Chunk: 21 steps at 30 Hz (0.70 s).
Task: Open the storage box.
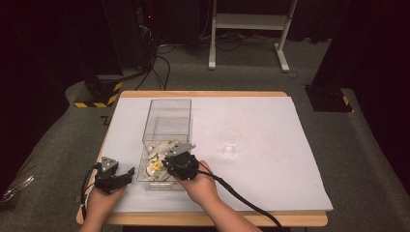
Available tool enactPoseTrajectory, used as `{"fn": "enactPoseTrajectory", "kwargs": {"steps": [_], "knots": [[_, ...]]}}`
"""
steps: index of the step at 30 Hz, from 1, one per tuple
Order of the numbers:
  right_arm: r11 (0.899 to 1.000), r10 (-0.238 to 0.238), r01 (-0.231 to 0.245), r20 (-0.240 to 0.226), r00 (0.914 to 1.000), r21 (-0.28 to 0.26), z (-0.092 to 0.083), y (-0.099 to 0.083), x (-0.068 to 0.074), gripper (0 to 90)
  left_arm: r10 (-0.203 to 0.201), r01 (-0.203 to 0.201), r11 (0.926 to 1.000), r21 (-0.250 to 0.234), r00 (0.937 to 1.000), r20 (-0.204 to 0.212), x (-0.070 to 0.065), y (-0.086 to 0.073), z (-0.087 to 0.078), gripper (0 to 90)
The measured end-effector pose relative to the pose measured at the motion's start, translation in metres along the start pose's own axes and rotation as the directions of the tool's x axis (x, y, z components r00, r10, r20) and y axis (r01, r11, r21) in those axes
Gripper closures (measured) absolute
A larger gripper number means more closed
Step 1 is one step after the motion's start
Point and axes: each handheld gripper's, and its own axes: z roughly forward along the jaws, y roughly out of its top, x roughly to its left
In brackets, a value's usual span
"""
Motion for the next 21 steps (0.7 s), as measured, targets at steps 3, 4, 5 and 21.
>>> {"fn": "enactPoseTrajectory", "kwargs": {"steps": [3,4,5,21], "knots": [[1.0,0.001,-0.001,-0.01,0.9999,0.003,-0.001,-0.001,-0.001,89.0,0.003,-0.003,1.0,0.003,1.0,0.002,0.0,0.0,0.0,31.1],[1.0,-0.001,0.001,-0.01,0.9999,0.001,-0.001,-0.001,-0.001,89.3,0.002,-0.002,1.0,0.003,1.0,0.002,0.0,0.0,0.0,31.2],[1.0,-0.003,0.003,-0.009,1.0,0.0,-0.001,-0.001,-0.001,89.4,0.002,-0.002,1.0,0.001,1.0,0.002,0.0,0.0,0.0,31.2],[0.997,0.019,-0.018,0.013,0.9997,-0.079,-0.019,-0.001,-0.005,89.7,0.002,-0.002,1.0,0.002,1.0,0.004,0.0,0.0,0.0,31.5]]}}
